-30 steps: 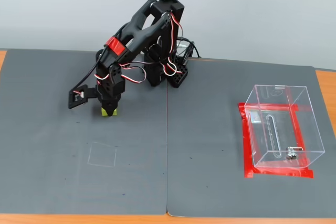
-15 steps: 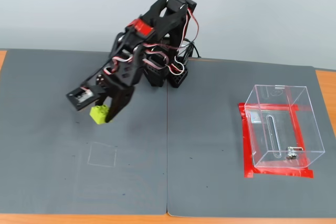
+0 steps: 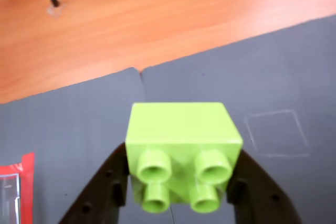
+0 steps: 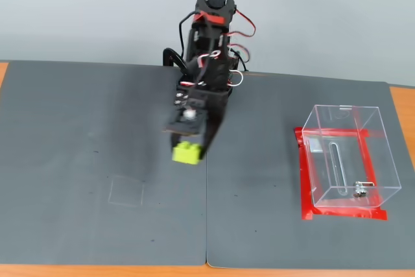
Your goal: Pick the green lego block and place it into the transparent box
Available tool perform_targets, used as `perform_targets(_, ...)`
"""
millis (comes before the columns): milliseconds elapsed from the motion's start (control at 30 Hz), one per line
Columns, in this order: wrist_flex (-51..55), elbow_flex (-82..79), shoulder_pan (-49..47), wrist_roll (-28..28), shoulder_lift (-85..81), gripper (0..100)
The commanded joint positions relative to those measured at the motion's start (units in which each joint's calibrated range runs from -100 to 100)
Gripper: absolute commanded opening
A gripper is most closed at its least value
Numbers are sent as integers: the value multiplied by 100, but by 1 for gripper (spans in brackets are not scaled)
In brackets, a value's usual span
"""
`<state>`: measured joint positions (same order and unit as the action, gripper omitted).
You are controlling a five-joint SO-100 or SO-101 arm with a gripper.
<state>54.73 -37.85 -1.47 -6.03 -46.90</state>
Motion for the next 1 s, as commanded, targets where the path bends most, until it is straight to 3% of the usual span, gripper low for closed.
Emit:
perform_targets(0, -4, 425, -677, 64, -155, 4)
perform_targets(600, -464, 931, -3594, 43, 99, 4)
perform_targets(967, -542, 2569, -4646, 64, 1735, 4)
